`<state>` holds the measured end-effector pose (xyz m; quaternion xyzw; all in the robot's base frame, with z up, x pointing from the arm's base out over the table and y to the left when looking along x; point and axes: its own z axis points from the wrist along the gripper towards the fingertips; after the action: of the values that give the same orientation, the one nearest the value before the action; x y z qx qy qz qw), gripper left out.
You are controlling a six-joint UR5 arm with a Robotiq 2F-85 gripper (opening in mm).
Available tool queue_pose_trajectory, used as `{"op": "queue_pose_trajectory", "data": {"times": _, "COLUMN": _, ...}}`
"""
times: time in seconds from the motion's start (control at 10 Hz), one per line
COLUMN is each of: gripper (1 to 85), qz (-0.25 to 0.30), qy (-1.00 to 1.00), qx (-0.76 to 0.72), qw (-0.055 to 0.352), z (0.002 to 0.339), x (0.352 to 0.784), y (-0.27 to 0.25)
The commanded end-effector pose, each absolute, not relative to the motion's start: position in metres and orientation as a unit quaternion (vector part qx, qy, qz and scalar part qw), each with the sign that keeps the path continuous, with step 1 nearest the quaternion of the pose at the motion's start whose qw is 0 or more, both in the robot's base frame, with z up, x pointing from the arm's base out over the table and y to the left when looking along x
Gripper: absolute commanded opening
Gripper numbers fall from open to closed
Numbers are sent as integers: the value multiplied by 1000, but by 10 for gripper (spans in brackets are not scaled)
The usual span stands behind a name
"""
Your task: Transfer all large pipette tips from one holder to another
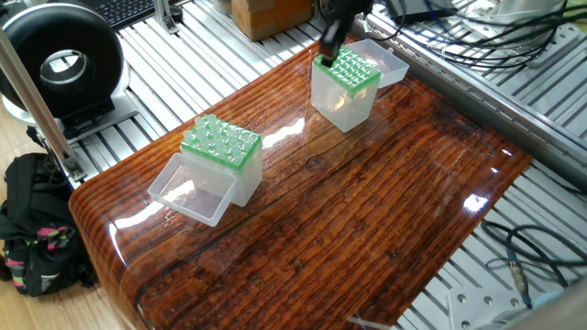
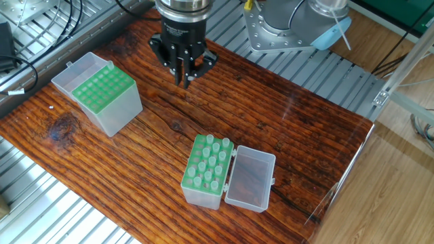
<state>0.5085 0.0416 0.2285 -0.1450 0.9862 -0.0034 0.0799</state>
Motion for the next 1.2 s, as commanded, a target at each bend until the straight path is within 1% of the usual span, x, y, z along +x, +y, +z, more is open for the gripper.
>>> {"op": "queue_pose_trajectory", "data": {"times": 0.0, "gripper": 187, "qz": -5, "qy": 978, "qx": -192, "qw": 83, "z": 226, "x": 511, "y": 42}}
{"op": "queue_pose_trajectory", "data": {"times": 0.3, "gripper": 200, "qz": -17, "qy": 954, "qx": -291, "qw": 74, "z": 225, "x": 508, "y": 40}}
{"op": "queue_pose_trajectory", "data": {"times": 0.5, "gripper": 207, "qz": -22, "qy": 948, "qx": -310, "qw": 71, "z": 225, "x": 507, "y": 37}}
{"op": "queue_pose_trajectory", "data": {"times": 0.6, "gripper": 257, "qz": -13, "qy": 947, "qx": -313, "qw": 74, "z": 223, "x": 504, "y": 41}}
{"op": "queue_pose_trajectory", "data": {"times": 0.7, "gripper": 327, "qz": 7, "qy": 948, "qx": -310, "qw": 78, "z": 221, "x": 501, "y": 55}}
{"op": "queue_pose_trajectory", "data": {"times": 0.8, "gripper": 337, "qz": 18, "qy": 953, "qx": -294, "qw": 76, "z": 221, "x": 499, "y": 71}}
{"op": "queue_pose_trajectory", "data": {"times": 1.0, "gripper": 330, "qz": 20, "qy": 965, "qx": -252, "qw": 72, "z": 218, "x": 498, "y": 103}}
{"op": "queue_pose_trajectory", "data": {"times": 1.1, "gripper": 330, "qz": 36, "qy": 972, "qx": -223, "qw": 72, "z": 216, "x": 495, "y": 130}}
